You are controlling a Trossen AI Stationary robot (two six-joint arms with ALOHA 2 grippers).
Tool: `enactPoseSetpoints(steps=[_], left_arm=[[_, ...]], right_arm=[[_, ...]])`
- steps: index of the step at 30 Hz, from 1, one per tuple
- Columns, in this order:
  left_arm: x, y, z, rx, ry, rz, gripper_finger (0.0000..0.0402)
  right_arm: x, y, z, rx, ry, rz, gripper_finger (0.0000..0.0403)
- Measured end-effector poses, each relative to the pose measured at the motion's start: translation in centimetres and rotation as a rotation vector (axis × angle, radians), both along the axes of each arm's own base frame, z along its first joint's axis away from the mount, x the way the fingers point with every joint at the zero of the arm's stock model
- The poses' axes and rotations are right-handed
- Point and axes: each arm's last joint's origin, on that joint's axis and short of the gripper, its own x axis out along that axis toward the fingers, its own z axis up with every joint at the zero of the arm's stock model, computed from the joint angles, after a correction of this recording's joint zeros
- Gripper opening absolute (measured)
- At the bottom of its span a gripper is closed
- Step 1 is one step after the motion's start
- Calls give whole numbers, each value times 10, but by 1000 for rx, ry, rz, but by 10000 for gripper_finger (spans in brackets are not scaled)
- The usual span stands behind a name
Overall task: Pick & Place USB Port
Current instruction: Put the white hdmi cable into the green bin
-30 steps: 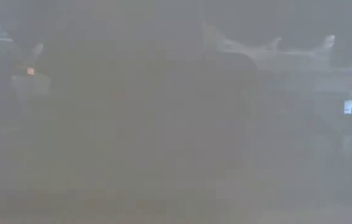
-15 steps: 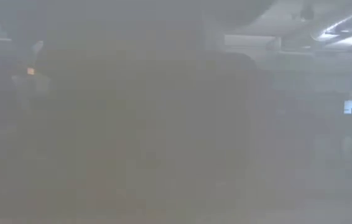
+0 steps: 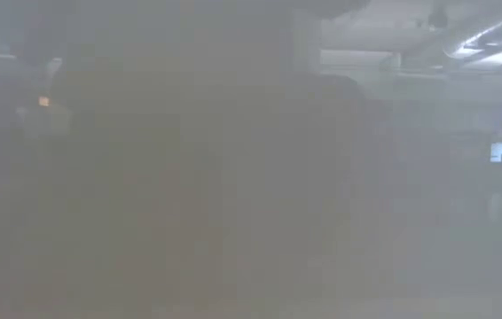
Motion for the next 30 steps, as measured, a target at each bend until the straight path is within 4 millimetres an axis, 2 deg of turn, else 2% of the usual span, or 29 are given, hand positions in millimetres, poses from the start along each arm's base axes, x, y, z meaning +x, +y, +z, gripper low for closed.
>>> enactPoseSetpoints(steps=[5,13,22,30], left_arm=[[-11,3,8,0,-23,14,76],[-38,9,29,-7,-107,60,76],[-64,15,40,-14,-127,107,76],[-70,16,39,-13,-106,129,76]], right_arm=[[20,-20,-21,42,48,2,30],[48,-38,-54,84,129,10,30],[72,-53,-66,98,183,22,29],[86,-62,-72,106,275,27,29]])
